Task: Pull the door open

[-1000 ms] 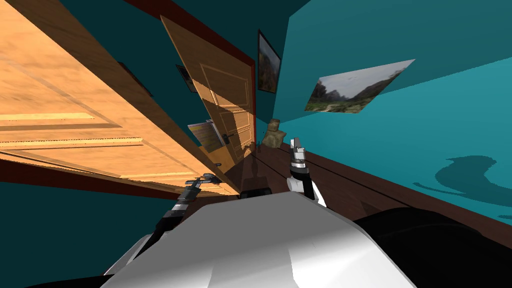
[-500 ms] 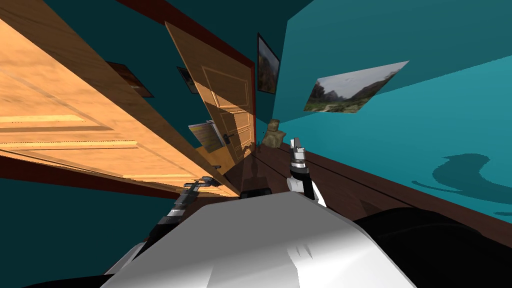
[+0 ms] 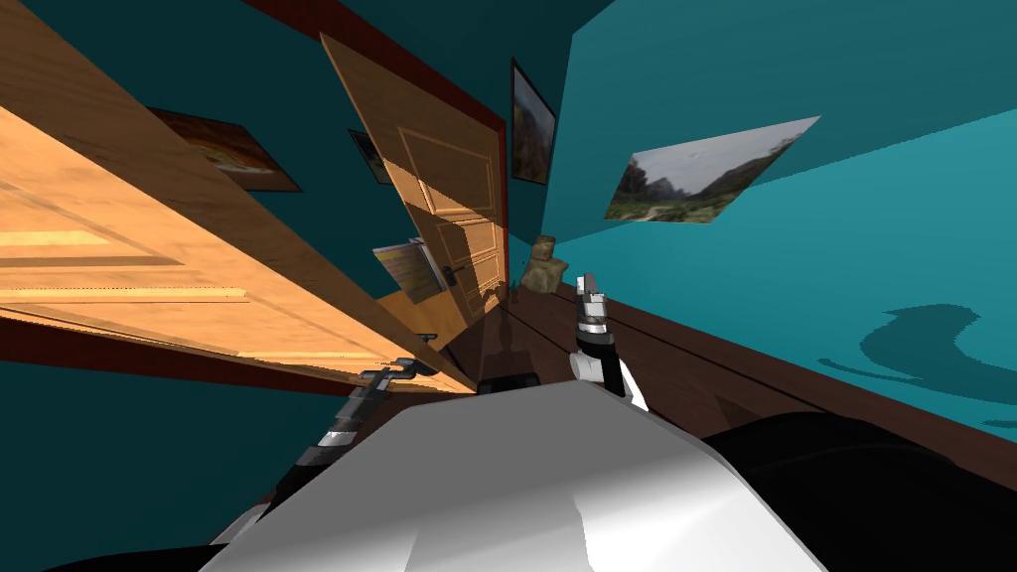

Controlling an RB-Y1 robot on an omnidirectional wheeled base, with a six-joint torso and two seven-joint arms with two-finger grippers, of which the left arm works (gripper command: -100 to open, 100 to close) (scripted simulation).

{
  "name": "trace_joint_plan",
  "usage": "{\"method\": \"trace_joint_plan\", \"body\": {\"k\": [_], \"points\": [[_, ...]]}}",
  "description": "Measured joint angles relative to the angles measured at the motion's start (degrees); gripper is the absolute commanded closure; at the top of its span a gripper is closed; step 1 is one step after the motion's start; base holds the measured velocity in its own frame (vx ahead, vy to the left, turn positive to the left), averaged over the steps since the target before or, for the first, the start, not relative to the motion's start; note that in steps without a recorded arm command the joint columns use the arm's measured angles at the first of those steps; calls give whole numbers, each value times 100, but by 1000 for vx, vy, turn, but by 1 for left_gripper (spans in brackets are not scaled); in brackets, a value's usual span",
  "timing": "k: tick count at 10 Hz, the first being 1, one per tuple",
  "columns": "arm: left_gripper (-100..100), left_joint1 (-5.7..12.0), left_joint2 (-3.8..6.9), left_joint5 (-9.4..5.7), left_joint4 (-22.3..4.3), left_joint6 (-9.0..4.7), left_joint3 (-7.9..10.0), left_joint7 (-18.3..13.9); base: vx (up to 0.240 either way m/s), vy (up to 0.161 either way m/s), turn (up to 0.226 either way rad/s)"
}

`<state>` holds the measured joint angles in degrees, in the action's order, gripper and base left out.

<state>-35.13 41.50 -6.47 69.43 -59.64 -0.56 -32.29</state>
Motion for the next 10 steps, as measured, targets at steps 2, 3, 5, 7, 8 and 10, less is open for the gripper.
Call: {"method": "trace_joint_plan", "body": {"k": [2,3,5,7,8,10], "points": [[100,-85,43,33,-183,-331,-33,-13,-3,21,-3],[100,-150,80,51,-251,-491,-54,-27,-10,16,14],[100,-173,123,81,-389,-737,-97,-52,-11,23,-7],[100,-280,165,108,-456,-962,-127,-63,-11,23,-3],[100,-258,188,130,-628,-1150,-160,-87,-21,31,-4],[100,-345,236,157,-711,-1389,-196,-113,-20,26,4]]}}
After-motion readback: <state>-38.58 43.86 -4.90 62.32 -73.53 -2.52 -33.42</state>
